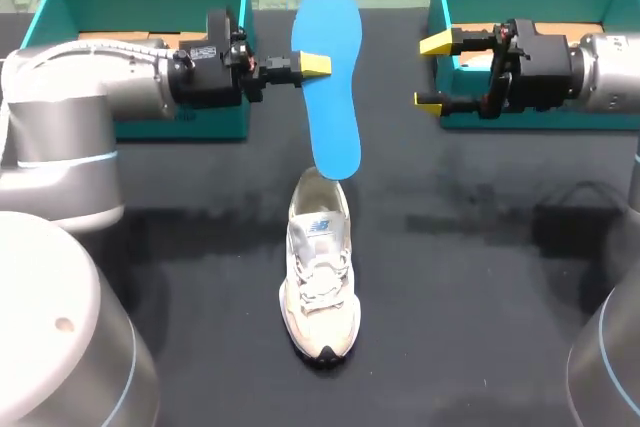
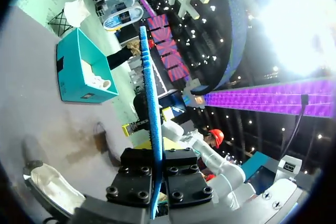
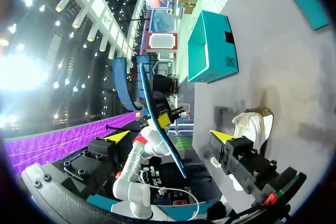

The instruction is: Take the shoe out of the shoebox, open the shoe tongue, remove and reinsert the insole, then place the shoe into the shoebox

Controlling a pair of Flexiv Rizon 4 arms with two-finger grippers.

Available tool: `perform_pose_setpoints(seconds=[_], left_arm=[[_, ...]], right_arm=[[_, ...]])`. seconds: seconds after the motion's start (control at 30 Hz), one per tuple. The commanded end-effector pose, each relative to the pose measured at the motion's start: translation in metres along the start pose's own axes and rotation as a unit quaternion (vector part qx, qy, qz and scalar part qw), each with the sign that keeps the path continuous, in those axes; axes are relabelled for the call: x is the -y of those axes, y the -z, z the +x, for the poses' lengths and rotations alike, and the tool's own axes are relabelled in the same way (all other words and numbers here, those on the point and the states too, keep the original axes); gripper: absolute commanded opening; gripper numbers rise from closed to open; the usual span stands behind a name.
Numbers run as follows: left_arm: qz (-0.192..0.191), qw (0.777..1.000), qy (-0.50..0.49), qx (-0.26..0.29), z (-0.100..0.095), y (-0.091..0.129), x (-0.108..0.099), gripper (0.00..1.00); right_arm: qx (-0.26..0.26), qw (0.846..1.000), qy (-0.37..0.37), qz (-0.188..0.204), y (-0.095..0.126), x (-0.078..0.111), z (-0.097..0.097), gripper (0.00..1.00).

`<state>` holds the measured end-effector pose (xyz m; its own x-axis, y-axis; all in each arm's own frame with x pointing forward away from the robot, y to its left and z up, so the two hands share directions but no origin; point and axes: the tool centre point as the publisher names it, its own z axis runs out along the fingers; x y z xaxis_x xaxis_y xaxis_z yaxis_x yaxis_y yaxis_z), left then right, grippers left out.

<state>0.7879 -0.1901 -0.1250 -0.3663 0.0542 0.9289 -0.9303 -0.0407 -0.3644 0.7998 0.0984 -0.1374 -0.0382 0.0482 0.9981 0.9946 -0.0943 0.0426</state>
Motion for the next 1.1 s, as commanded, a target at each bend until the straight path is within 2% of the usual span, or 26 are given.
perform_pose_setpoints(seconds=[0.03,0.5,0.63,0.87,1.1], left_arm=[[0.007,0.998,0.064,0.028,0.002,0.004,-0.012,0.0],[0.005,0.986,0.16,0.047,-0.028,0.004,-0.028,0.0],[0.005,0.984,0.169,0.049,-0.032,0.003,-0.03,0.0],[0.016,0.982,0.179,0.055,-0.035,0.001,-0.033,0.0],[0.026,0.976,0.206,0.06,-0.039,0.003,-0.034,0.0]], right_arm=[[0.001,1.0,0.0,0.0,0.0,0.001,0.0,1.0],[0.001,1.0,0.0,0.0,0.0,0.001,0.0,1.0],[0.001,1.0,0.0,0.0,0.0,0.001,0.0,1.0],[0.105,0.994,-0.002,0.011,-0.001,0.0,0.02,1.0],[0.203,0.979,-0.007,0.022,-0.006,-0.001,0.04,1.0]])
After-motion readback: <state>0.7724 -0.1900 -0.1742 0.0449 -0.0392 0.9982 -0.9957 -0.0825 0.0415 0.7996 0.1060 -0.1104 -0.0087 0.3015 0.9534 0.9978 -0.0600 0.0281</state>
